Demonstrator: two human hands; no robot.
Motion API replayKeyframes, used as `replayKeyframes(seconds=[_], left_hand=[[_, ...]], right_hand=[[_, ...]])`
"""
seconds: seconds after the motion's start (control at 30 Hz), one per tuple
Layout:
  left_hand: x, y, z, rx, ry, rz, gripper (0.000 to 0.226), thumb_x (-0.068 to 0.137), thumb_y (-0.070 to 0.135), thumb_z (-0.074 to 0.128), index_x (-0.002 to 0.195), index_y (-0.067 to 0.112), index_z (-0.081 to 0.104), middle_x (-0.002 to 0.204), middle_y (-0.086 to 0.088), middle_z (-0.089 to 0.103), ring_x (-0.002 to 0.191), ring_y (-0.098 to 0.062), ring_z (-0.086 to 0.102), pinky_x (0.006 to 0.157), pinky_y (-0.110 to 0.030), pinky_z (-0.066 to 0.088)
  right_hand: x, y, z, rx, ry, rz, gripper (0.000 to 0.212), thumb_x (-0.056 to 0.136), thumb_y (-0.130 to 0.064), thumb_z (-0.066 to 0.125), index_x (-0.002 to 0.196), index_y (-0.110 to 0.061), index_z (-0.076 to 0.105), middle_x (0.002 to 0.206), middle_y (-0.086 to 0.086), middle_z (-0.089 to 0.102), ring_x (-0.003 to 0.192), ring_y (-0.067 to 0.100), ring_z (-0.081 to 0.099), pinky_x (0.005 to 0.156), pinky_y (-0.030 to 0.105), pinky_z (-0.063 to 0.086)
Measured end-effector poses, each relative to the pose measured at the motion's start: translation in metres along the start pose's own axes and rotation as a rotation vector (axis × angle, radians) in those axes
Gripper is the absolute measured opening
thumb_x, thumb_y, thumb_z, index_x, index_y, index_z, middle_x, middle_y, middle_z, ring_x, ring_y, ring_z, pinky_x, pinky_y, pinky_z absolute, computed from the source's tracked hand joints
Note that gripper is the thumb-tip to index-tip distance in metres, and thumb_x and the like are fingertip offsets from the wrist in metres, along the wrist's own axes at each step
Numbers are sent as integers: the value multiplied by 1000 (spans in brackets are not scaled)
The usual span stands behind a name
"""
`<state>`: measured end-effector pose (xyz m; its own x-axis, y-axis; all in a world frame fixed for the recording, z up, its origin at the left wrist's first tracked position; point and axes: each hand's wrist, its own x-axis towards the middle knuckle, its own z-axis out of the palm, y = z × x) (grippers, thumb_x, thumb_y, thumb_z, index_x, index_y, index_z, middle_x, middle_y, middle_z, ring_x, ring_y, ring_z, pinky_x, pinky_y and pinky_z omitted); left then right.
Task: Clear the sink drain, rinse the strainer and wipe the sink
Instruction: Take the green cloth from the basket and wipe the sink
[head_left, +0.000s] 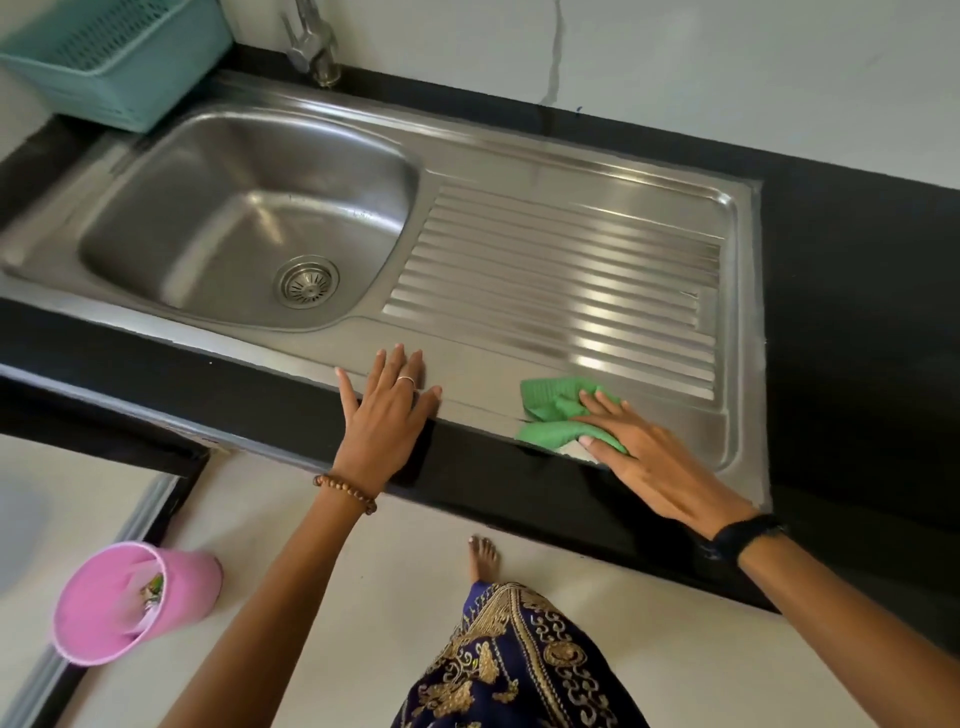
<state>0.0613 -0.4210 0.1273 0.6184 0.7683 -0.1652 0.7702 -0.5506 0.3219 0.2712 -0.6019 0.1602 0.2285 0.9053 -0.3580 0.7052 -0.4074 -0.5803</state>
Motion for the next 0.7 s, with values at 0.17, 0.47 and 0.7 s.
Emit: replayKeyframes(seconds=[0.17,0.47,0.7], left_hand=[[24,-35,-17,36,20,-57,51,99,33,26,147,16,19,157,-6,11,145,-22,0,109,-54,-18],[41,-89,-42,81,56,-180,51,99,32,28,147,16,20,157,-8,13,145,-25,2,109,-58,-14],[32,-134,-51,92,69,-157,44,98,31,30,142,24,34,153,-4,27,145,-26,6,106,-62,-17]], right_hand=[[58,-44,17,-56,-107,-191,41,98,-36,36,139,-30,38,157,-9,11,136,-5,-6,110,18,-5],[103,-74,35,-98,-211,-370,45,98,-35,38,140,-37,24,155,-13,3,138,-2,-14,115,20,-8],[79,-45,13,-246,-276,-319,51,82,-74,12,131,-61,12,150,-28,-10,136,-12,-23,109,13,-17]])
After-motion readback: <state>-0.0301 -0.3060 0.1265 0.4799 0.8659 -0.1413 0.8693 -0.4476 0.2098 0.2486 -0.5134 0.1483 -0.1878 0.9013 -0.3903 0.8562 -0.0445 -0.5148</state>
